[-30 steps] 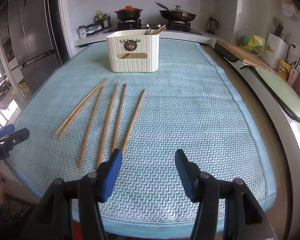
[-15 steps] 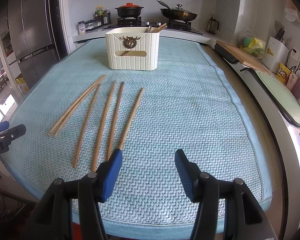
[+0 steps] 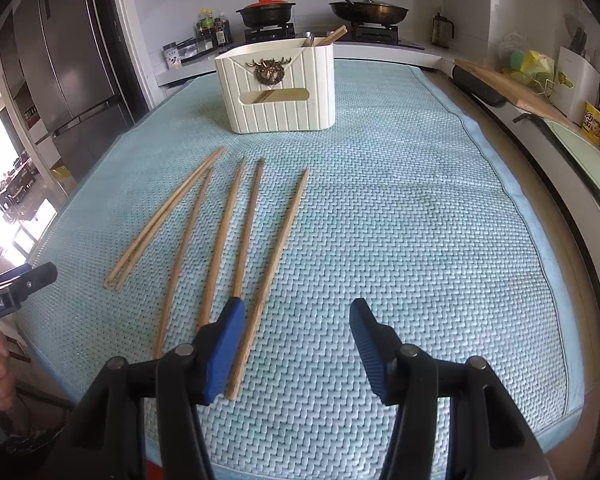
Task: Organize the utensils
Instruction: 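Move both open tools back down toward the chopsticks on the towel, then grasp a wooden chopstick with the left tool while the right tool grasps another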
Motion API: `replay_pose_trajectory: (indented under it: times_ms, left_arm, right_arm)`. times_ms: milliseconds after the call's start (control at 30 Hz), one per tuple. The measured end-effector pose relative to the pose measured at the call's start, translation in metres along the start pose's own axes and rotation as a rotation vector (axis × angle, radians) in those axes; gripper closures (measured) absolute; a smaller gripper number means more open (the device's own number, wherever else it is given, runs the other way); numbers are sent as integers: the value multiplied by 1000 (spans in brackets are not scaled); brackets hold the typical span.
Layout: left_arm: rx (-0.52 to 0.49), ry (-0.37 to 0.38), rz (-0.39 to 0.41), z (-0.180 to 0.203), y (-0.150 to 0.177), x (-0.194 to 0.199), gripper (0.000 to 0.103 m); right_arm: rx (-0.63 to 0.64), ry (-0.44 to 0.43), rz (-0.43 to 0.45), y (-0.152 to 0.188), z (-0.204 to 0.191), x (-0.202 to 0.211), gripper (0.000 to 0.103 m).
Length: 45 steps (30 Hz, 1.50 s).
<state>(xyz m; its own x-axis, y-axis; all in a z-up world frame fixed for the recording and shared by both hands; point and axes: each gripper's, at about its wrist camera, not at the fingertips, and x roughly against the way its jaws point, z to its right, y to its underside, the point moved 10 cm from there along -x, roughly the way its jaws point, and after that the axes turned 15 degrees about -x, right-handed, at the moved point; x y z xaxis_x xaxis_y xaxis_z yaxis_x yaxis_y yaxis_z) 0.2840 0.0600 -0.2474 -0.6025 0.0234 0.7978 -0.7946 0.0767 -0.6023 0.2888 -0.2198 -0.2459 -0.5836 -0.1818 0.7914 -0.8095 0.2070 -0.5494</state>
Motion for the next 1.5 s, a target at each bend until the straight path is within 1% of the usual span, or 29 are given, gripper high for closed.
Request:
replay_pose_trajectory:
  times_ms: [67, 133, 167, 300, 367, 500, 567, 600, 667, 800, 900, 1033, 1367, 1467, 1500]
  left_arm:
    - [12, 4, -4, -3, 1, -1, 2]
    - [18, 1, -9, -5, 1, -3, 2]
    - [19, 0, -12, -6, 1, -4, 2]
    - [14, -5, -20, -8, 1, -6, 2]
    - [8, -6, -21, -8, -2, -8, 2]
    - [-18, 2, -21, -7, -18, -16, 2]
    - [-35, 18, -11, -4, -32, -20, 2]
    - [-48, 30, -7, -1, -39, -23, 2]
    - [-84, 52, -3, 6, -53, -33, 2]
    - [-195, 90, -38, 29, -71, -64, 2]
    - [-259, 87, -66, 39, -78, -85, 2]
    - [-276, 111, -93, 46, -83, -104, 2]
    - [-343, 69, -138, 55, -92, -133, 1]
    - [-328, 76, -133, 56, -97, -138, 1]
    - [-320, 68, -138, 54, -98, -138, 1]
  right_arm:
    - [-9, -19, -3, -12, -5, -11, 48]
    - [3, -17, 1, -26, -9, -25, 54]
    - [3, -7, 1, -33, -9, -34, 55]
    - [-51, -19, -35, -57, -10, -70, 57]
    - [-54, -21, -56, -63, -13, -85, 57]
    - [5, 4, -80, -62, -22, -106, 58]
    - [52, 34, -63, -61, -22, -106, 59]
    - [70, 44, -55, -60, -22, -105, 63]
    - [73, 66, -52, -58, -16, -102, 65]
    - [67, 99, -46, -50, -2, -93, 65]
    - [43, 105, -48, -45, 10, -84, 65]
    - [25, 108, -52, -39, 19, -75, 65]
    - [31, 115, -44, -32, 26, -70, 65]
    - [36, 119, -39, -31, 26, -69, 65]
    - [37, 122, -40, -31, 26, -69, 65]
